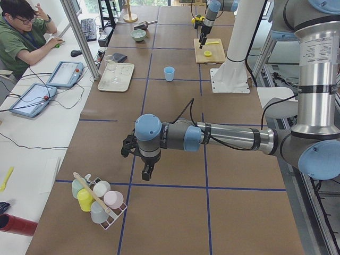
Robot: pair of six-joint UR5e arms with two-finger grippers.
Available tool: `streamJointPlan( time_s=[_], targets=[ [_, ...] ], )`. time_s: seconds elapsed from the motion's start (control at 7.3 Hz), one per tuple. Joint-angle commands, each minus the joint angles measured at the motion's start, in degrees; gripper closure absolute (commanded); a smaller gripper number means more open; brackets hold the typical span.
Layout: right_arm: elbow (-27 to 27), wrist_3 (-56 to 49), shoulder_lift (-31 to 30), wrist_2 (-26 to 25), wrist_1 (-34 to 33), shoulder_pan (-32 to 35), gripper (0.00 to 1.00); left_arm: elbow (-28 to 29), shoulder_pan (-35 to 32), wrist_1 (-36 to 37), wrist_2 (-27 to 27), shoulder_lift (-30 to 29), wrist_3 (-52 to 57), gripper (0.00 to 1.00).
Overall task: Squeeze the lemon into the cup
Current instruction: 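Move the right gripper over the lemon slice on the cutting board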
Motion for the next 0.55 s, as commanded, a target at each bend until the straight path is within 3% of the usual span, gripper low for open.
streamJointPlan(
  time_s=[0.0, 0.41],
  targets=[
    [-3.2, 1.7, 0.4, -2.6, 0.4, -2.8, 0.0, -0.2, 0.0, -0.1, 0.1, -0.1, -0.1, 0.0],
    [-3.8, 1.7, 1.9, -2.8, 0.4, -3.6, 0.01, -0.2, 0.0, 0.0, 0.2, -0.1, -0.2, 0.0]
  ],
)
